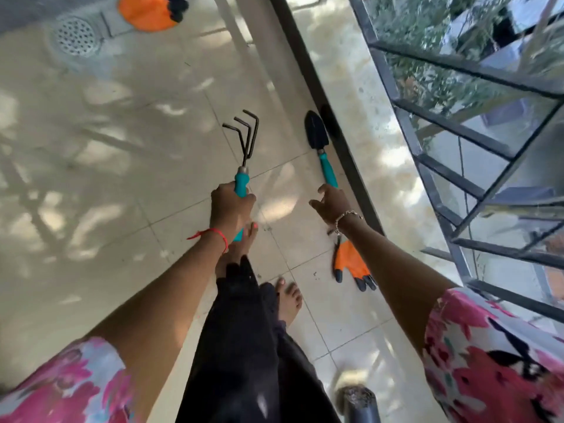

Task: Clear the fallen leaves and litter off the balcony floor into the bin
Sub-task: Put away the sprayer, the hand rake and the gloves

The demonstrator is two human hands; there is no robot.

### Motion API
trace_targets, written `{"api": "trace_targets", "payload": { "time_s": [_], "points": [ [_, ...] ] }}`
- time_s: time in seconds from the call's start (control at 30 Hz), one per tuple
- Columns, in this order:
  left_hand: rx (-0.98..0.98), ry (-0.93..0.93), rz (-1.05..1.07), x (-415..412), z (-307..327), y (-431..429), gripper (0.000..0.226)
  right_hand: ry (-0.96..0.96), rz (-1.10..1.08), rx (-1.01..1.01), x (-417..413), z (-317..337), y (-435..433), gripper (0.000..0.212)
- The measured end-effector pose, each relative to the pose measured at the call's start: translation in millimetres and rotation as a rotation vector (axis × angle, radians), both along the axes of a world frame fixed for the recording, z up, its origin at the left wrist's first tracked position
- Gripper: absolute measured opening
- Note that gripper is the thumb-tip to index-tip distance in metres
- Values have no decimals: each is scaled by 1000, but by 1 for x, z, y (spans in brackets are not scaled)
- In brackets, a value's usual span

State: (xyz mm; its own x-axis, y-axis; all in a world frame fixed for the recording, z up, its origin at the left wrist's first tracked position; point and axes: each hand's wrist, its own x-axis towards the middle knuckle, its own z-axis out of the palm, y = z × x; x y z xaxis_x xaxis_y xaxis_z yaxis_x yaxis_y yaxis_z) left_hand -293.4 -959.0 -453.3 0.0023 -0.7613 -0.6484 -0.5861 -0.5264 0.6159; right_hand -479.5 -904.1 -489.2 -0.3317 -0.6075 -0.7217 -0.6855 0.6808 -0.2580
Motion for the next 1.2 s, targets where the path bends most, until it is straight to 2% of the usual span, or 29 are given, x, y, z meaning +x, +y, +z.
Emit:
{"api": "trace_targets", "payload": {
  "time_s": [0.13,0.27,0.43,0.57,0.67,0.77,0.83,0.87,0.9,0.97,1.0,1.07,1.2],
  "points": [
    [0,-15,-103,-26,-53,-31,9,39,-68,46,-20,-46,-20,43],
    [36,-6,-183,-41,-110,-49,16,61,-200,117,-29,-105,-35,56],
    [18,22,-305,-39,-168,-67,18,190,-301,118,-46,-175,-57,67],
    [-27,22,-325,-23,-183,-74,24,223,-270,70,-52,-196,-63,44],
    [-22,0,-345,-7,-178,-70,25,120,-326,92,-31,-193,-61,34],
    [-8,-4,-362,-4,-154,-73,35,-7,-499,104,-10,-166,-61,32],
    [-12,-22,-363,-5,-113,-74,37,-97,-611,87,4,-120,-59,33],
    [-11,-17,-355,-7,-112,-76,35,-119,-661,62,12,-118,-61,34],
    [-18,-18,-359,-9,-73,-74,31,-152,-701,36,15,-70,-61,36],
    [3,0,-335,-14,-55,-73,26,-209,-751,13,32,-46,-66,38],
    [2,0,-313,-19,-4,-76,28,-222,-770,-21,30,6,-70,39],
    [-5,13,-291,-23,48,-75,29,-250,-759,-67,38,65,-75,36],
    [-99,3,-393,-22,197,-64,11,-264,-680,-168,39,222,-58,26]
  ]
}}
